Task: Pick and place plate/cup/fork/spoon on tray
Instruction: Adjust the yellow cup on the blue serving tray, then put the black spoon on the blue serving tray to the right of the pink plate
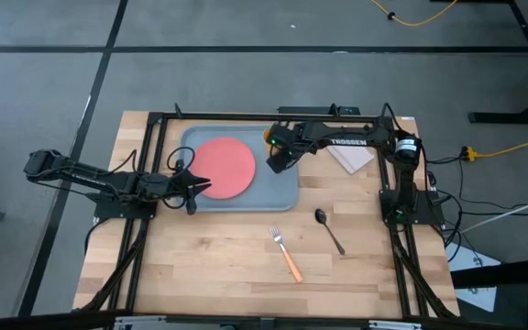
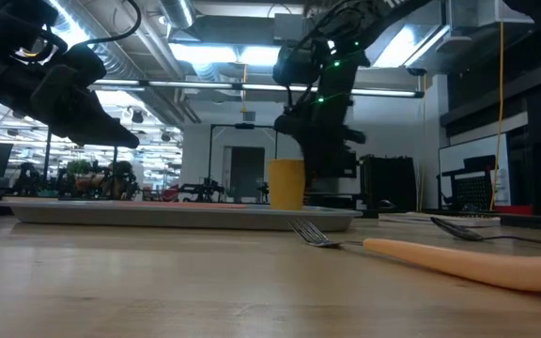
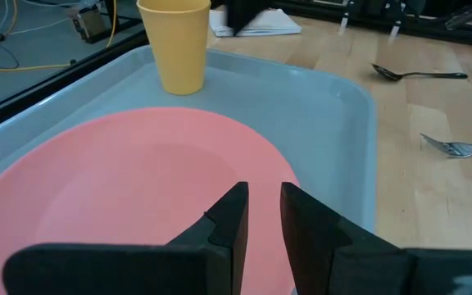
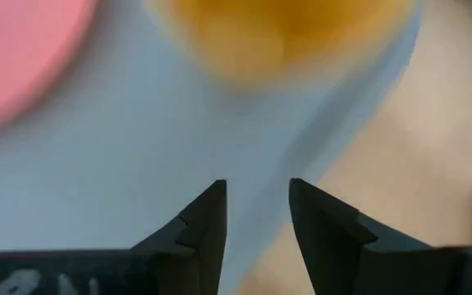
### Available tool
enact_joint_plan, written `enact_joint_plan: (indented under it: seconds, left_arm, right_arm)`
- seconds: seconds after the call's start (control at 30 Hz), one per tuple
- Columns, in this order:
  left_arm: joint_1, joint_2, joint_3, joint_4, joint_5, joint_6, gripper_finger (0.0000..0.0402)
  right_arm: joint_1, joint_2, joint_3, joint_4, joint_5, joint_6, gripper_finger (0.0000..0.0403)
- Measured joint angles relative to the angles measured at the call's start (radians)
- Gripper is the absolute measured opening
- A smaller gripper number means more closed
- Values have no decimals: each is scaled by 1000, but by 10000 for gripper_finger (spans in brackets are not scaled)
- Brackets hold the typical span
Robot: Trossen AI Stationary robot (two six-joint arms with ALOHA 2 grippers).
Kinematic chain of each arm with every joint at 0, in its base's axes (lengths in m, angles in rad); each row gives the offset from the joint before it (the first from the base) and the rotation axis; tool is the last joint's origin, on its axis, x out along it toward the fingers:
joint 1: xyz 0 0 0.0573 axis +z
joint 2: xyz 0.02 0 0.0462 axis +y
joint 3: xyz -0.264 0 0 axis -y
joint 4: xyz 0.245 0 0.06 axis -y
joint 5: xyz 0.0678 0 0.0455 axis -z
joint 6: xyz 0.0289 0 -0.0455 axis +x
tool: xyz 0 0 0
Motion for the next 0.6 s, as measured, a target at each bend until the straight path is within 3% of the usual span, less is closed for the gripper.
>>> enact_joint_plan:
  seconds: [0.13,0.2,0.37,0.5,0.6]
  left_arm:
    - [0,0,0,0,0,0,66]
    - [0,0,0,0,0,0,66]
    - [0,0,0,0,0,0,66]
    - [0,0,0,0,0,0,66]
    - [0,0,0,1,0,0,66]
  right_arm:
    - [86,-17,0,-217,-110,195,139]
    - [156,-33,0,-271,-112,241,139]
    - [331,-121,-24,-276,37,261,139]
    - [391,-254,-195,-207,59,425,139]
    - [446,-362,-392,-42,34,531,139]
